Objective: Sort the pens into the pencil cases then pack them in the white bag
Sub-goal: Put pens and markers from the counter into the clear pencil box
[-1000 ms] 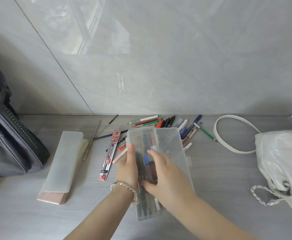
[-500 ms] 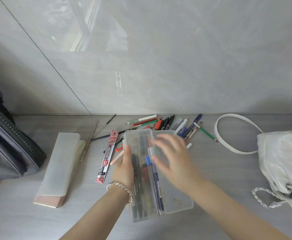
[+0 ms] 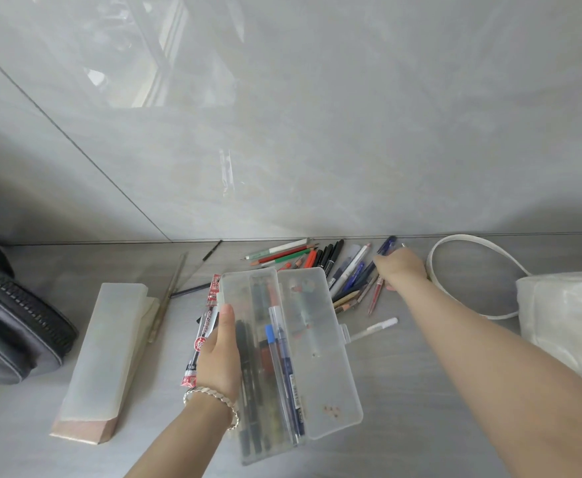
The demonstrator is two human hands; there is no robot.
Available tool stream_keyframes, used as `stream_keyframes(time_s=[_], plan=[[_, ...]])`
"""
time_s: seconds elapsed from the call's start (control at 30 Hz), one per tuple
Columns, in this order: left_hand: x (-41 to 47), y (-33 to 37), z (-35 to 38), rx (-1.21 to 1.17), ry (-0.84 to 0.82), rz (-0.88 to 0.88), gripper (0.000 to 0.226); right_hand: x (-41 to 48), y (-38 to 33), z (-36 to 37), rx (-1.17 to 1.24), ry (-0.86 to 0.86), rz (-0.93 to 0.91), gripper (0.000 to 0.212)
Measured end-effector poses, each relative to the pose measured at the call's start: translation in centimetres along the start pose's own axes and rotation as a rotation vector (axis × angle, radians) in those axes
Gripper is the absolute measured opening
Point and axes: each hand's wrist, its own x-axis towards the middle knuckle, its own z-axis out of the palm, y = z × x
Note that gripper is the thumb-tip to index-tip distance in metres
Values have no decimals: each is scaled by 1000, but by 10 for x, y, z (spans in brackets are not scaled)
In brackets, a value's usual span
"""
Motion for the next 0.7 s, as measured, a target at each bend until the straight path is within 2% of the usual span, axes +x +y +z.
stream_keyframes(time_s=[0.07, 0.23, 0.3, 0.5, 0.63, 0.7], plan=[[2, 0, -2, 3, 11, -15, 45, 8, -8, -1, 38, -1, 9, 32], [5, -2, -3, 16, 28, -15, 47, 8, -18, -5, 5, -37, 43, 28], [5, -3, -3, -1, 15, -3, 46, 5, -19, -2, 5, -19, 29, 34], [4, -4, -5, -13, -16, -3, 45, -1, -16, -6, 111, 7, 6, 24], [7, -9, -7, -7, -37, 6, 50, -20, -23, -28, 167, 77, -145, 30], [6, -12, -7, -18, -31, 3, 50, -50, -31, -37, 275, -6, -276, 28]])
